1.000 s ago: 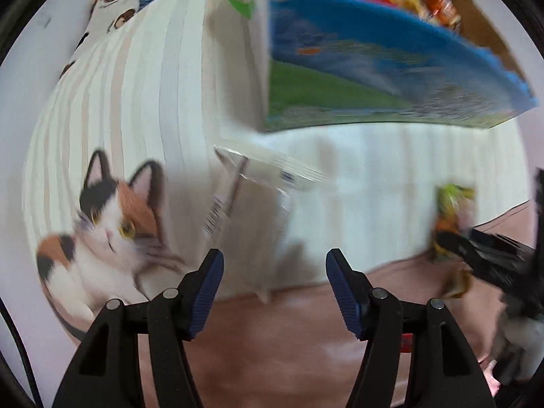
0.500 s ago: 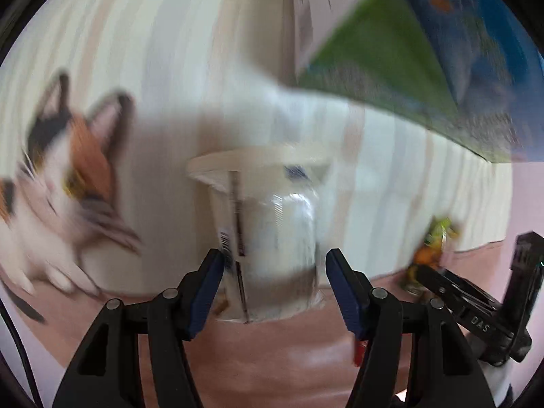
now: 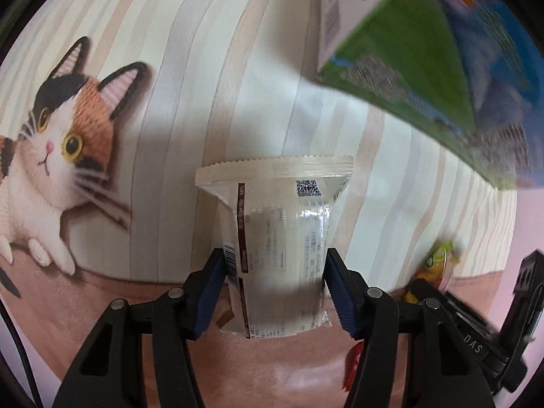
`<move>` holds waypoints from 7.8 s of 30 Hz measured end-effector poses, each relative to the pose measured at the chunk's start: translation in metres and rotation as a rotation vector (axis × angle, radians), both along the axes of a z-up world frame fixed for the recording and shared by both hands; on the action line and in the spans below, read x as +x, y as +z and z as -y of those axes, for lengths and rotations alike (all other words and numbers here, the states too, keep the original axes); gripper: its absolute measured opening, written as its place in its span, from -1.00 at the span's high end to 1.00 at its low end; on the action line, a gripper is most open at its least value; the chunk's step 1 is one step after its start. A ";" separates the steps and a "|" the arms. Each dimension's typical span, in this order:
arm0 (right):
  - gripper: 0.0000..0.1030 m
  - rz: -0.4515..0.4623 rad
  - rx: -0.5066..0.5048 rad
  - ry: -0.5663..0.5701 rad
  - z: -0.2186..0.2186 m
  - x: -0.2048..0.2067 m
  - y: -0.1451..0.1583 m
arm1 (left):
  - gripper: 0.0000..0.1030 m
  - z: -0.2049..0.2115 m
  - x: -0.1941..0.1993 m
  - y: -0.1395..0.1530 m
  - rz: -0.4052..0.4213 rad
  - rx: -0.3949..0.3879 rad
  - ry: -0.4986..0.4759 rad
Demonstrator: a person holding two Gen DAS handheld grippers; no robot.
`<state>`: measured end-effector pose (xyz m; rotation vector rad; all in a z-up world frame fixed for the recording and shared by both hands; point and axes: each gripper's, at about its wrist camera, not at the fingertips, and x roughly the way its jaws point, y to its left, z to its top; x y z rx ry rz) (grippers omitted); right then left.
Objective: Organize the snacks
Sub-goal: 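Carry both packs into the cardboard box and open both tools, then lift both tools back from the box toward the remaining snacks, then grasp the red chocolate pack with the left tool while the right tool grasps the wrapped orange candy, then carry both snacks into the cardboard box and open both tools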
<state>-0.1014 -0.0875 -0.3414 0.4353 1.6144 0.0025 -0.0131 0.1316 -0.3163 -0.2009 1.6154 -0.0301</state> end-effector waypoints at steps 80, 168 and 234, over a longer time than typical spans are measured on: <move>-0.92 0.380 -0.224 0.150 0.074 0.187 0.168 | -1.00 0.078 0.146 0.145 0.338 0.049 -0.192; 0.03 0.166 0.135 0.109 0.044 -0.065 0.089 | 0.14 0.086 -0.093 0.013 -0.060 -0.036 -0.135; -0.97 0.278 -0.197 0.166 0.100 0.164 0.138 | -0.99 0.100 0.117 0.119 0.233 0.111 -0.166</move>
